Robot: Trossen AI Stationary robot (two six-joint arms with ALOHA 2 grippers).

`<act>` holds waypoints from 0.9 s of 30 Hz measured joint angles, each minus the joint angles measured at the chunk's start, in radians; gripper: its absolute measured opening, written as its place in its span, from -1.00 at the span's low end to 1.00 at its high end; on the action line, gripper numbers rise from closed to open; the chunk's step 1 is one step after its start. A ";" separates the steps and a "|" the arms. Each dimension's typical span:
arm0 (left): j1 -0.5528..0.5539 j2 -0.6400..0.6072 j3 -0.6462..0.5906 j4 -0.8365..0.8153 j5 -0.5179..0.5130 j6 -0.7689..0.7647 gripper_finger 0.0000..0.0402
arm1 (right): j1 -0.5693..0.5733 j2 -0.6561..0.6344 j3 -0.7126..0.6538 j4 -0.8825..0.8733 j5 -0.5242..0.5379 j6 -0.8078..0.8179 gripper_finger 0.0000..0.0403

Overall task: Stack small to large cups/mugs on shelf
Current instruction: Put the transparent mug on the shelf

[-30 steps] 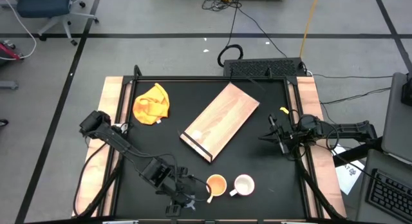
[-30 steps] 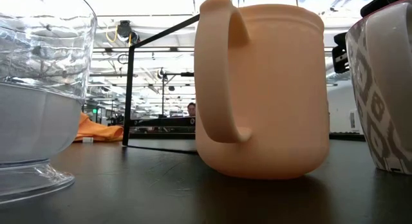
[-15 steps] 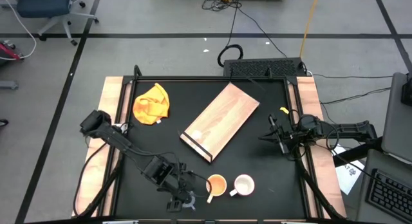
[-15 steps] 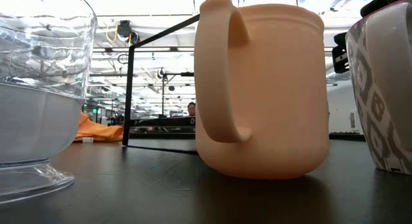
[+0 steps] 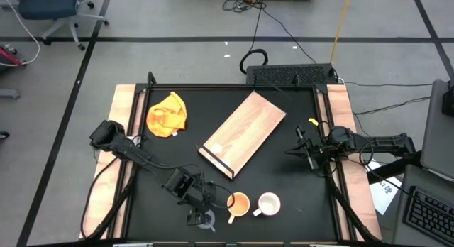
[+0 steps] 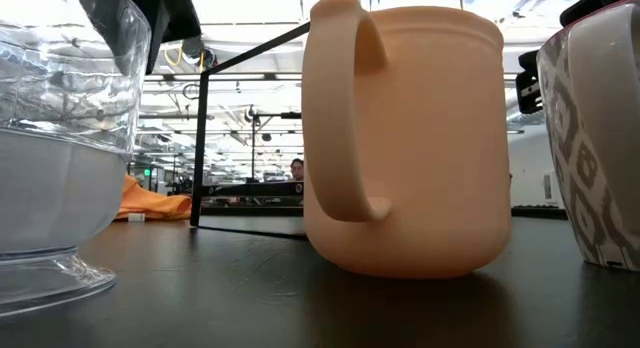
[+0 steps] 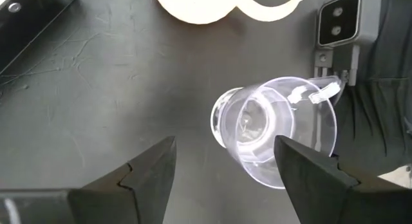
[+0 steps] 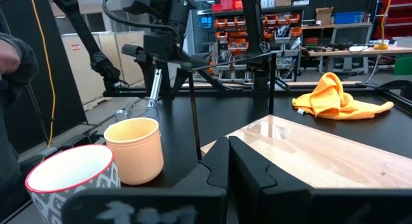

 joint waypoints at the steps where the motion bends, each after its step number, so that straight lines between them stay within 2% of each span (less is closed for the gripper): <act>1: 0.000 0.000 -0.006 0.012 0.002 0.000 0.32 | 0.000 0.000 0.000 0.000 0.000 0.000 -1.00; 19: -0.006 0.000 -0.024 0.070 0.001 0.014 0.32 | 0.000 0.000 0.000 0.000 0.000 0.000 -1.00; 27: -0.011 0.000 -0.109 0.172 0.001 0.002 0.32 | 0.000 0.000 0.000 -0.004 0.000 0.000 -1.00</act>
